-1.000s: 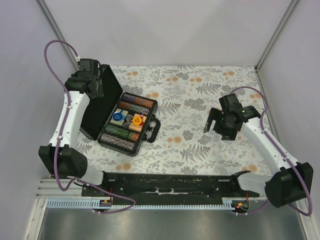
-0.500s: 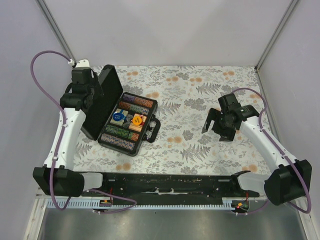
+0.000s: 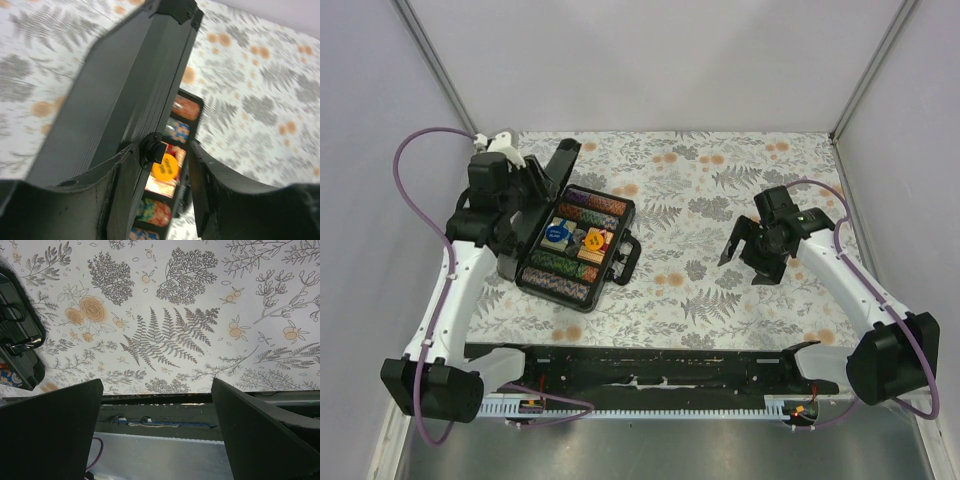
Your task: Pack up texas hold em set
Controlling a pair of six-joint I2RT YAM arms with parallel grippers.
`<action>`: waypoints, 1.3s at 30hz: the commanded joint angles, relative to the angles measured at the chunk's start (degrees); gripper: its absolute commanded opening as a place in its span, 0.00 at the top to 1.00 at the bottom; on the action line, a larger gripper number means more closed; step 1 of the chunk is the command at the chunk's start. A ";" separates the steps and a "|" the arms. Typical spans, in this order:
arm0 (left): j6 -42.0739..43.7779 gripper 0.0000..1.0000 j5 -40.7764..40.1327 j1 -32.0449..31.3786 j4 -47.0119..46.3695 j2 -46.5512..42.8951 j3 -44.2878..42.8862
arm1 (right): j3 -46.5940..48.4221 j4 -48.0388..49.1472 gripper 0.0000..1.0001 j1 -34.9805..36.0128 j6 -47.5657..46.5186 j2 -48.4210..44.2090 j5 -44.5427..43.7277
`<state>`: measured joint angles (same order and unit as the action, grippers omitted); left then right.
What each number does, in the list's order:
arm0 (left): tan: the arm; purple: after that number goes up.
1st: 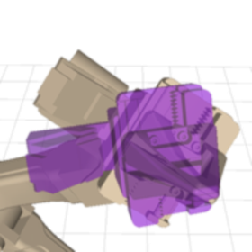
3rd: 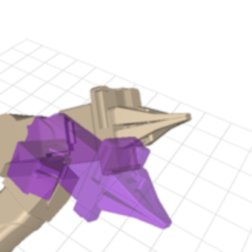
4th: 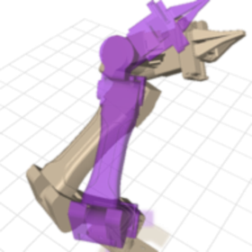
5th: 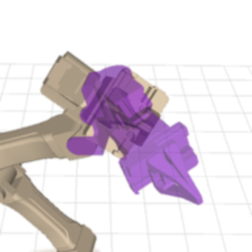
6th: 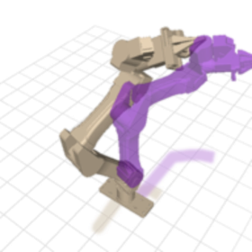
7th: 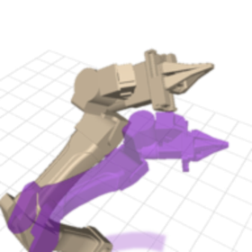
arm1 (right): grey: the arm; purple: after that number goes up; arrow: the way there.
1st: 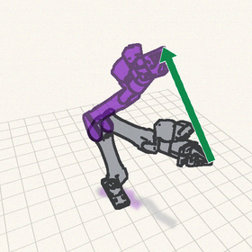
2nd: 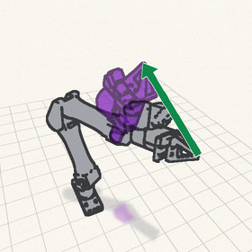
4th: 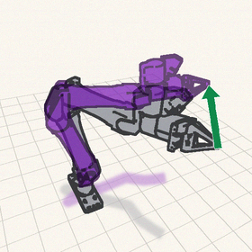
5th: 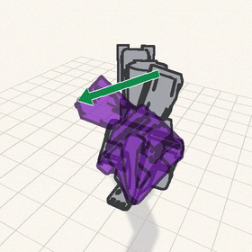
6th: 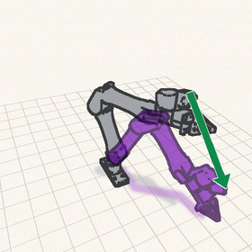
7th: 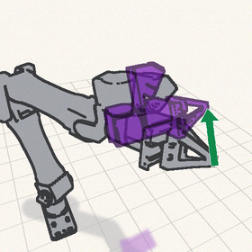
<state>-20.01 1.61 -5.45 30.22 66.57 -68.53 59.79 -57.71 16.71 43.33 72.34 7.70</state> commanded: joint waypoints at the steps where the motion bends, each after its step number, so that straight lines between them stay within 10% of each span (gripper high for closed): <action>1: -3.81 0.46 9.53 0.00 15.84 2.70 6.57 | -0.64 0.85 0.03 0.08 1.84 -0.97 0.91; 17: -8.64 0.36 25.72 0.00 11.80 -1.62 8.24 | 0.58 15.25 0.03 11.49 7.03 3.67 2.05; 29: -7.15 0.46 13.69 -0.52 7.14 -0.56 15.97 | -0.29 52.24 0.07 18.88 7.99 19.41 11.28; 39: -6.53 0.54 9.56 -1.66 8.63 0.05 19.66 | 1.73 59.99 0.23 21.43 10.55 30.75 13.21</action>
<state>-27.40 14.15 -6.63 39.72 66.41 -50.19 59.20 -3.97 37.15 52.97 99.66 19.29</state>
